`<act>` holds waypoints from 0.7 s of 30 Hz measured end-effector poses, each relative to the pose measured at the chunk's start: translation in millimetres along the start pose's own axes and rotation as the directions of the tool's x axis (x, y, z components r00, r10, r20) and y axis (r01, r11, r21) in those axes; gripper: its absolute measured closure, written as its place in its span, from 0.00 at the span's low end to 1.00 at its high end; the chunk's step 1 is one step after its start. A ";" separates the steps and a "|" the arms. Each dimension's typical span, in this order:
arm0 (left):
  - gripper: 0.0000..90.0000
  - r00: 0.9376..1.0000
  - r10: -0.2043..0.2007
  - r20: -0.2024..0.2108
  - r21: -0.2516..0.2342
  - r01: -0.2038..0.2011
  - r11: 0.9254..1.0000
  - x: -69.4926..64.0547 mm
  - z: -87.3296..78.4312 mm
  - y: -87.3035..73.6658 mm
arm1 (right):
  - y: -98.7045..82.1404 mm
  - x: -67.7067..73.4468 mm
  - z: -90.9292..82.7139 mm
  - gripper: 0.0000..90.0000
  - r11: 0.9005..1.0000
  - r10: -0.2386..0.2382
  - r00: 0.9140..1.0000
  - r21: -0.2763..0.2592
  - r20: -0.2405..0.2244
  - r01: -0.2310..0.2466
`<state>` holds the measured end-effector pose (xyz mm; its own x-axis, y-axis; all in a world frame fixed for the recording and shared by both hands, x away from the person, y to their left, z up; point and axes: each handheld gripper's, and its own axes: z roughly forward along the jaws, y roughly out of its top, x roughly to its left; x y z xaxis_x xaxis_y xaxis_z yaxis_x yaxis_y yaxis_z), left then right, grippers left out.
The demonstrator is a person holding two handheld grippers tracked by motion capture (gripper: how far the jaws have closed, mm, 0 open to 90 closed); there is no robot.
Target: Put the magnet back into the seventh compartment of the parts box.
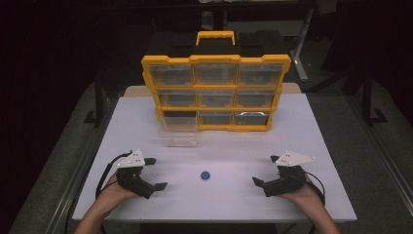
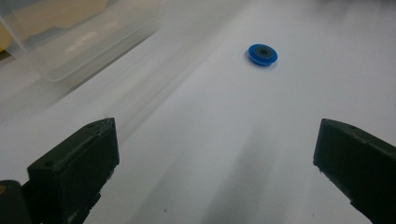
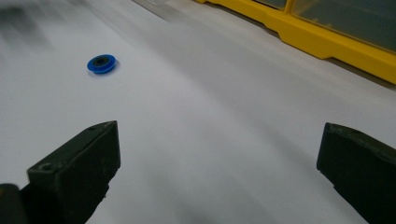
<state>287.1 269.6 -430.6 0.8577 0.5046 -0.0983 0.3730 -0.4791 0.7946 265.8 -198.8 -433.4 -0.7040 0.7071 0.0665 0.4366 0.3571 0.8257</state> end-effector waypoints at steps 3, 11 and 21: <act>0.00 1.000 -0.004 0.003 -0.001 0.004 1.000 0.3 0.5 0.1 | 0.1 1.1 -0.1 0.00 1.000 -0.003 1.000 0.001 -0.003 0.003; 0.00 1.000 0.005 0.013 -0.014 -0.005 1.000 -1.6 0.1 0.9 | 0.5 1.5 0.0 0.00 1.000 -0.010 1.000 -0.007 -0.001 0.010; 0.00 1.000 0.002 0.019 -0.019 -0.002 1.000 -1.8 1.4 2.7 | 2.6 2.4 1.2 0.00 1.000 -0.012 1.000 -0.005 0.000 0.012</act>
<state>287.1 266.4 -429.1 0.8649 0.4902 -0.1080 0.3647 -0.4660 0.8061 265.9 -195.4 -431.7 -0.7091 0.7028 0.0561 0.4251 0.3628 0.8292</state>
